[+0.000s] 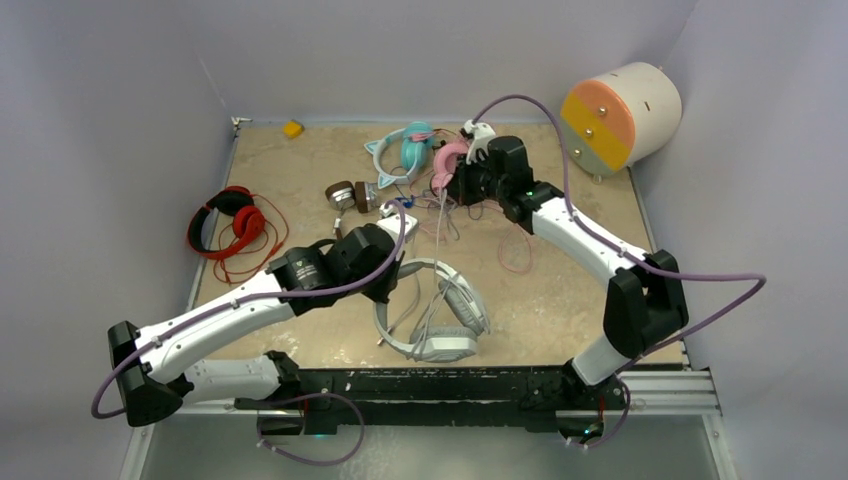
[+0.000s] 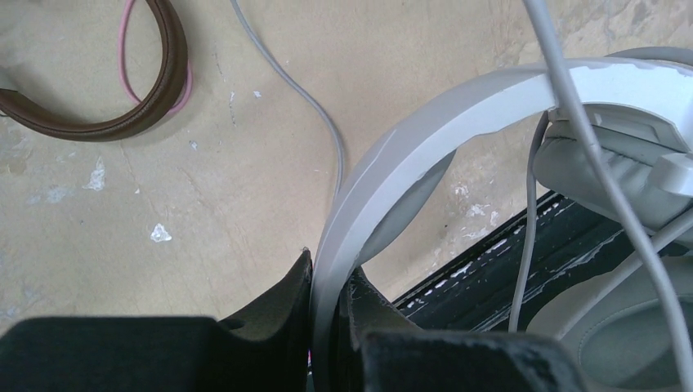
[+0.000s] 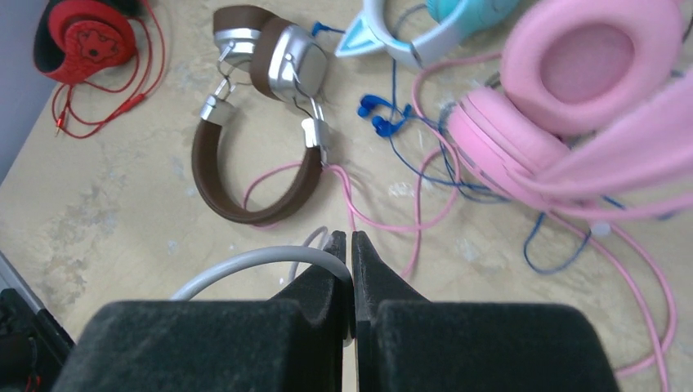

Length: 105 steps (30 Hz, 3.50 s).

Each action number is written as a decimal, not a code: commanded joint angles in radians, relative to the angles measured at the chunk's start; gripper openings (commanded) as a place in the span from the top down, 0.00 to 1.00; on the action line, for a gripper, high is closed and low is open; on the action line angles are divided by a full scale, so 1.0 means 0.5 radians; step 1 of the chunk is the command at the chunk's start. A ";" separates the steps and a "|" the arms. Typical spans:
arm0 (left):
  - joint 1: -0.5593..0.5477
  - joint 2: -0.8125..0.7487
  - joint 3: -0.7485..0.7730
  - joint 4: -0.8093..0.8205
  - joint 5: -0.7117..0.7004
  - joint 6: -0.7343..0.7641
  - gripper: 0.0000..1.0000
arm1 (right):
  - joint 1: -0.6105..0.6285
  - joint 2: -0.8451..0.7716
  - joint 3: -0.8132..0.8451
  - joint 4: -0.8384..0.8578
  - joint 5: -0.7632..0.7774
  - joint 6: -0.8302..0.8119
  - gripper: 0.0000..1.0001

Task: Wrap the headphones
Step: Wrap the headphones cable around the headphones.

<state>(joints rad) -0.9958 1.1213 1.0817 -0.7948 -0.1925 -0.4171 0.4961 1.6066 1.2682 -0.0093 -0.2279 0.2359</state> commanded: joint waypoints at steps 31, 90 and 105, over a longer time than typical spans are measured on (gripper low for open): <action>1.311 0.540 1.551 -0.216 0.562 -0.786 1.00 | 0.152 -0.858 -1.294 0.731 -0.543 0.103 1.00; 0.538 0.017 -0.143 0.665 -0.507 0.718 1.00 | 0.407 -0.676 1.115 -1.302 -0.311 -0.404 1.00; 0.067 -0.140 -0.232 0.678 -0.724 0.732 1.00 | 0.244 -0.291 1.301 -1.395 -0.213 -0.374 1.00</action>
<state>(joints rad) -0.9318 1.0882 0.9554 -0.5121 -0.4950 -0.0582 0.6704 1.4601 1.8961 -0.7174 -0.3588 0.0422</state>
